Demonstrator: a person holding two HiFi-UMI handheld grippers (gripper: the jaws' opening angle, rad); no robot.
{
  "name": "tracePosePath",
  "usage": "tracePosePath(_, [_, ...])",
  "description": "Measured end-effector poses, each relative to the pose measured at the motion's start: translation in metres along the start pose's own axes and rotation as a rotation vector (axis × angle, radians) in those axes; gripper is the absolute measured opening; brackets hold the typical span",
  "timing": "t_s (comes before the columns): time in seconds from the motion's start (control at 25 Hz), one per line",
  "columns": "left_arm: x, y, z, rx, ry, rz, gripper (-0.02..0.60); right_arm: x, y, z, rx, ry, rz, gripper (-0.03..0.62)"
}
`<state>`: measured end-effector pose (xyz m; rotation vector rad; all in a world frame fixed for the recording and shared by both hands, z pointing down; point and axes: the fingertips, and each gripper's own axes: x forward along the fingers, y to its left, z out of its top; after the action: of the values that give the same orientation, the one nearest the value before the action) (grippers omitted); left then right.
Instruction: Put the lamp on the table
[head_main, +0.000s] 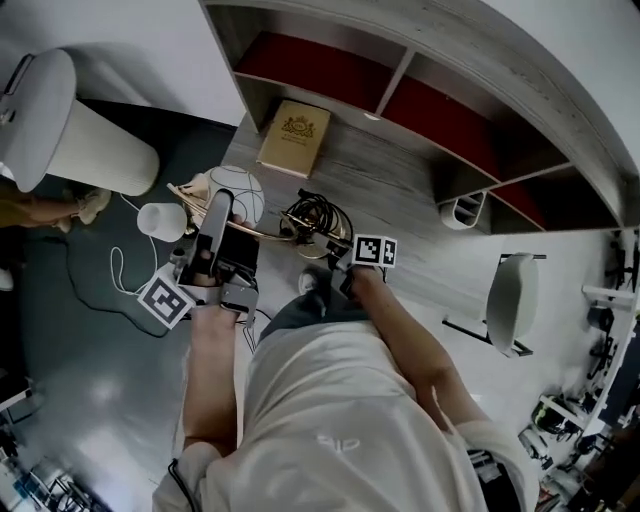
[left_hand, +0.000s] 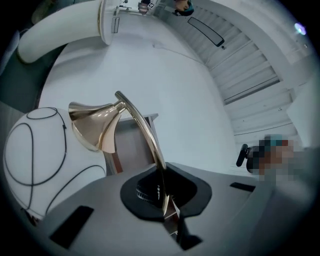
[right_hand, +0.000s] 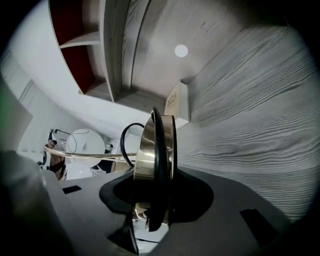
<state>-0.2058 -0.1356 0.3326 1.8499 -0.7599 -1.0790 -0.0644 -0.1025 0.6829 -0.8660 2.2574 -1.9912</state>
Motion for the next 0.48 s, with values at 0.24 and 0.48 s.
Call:
tracePosePath(0.24, [-0.018, 0.018, 0.035, 0.072, -0.069, 0.067, 0.015, 0.058, 0.003, -0.009, -0.008, 0.119, 0.039, 0.173])
tracePosePath(0.48, [-0.038, 0.038, 0.066, 0.119, -0.145, 0.149, 0.015, 0.104, 0.003, -0.019, -0.017, 0.222, 0.058, 0.176])
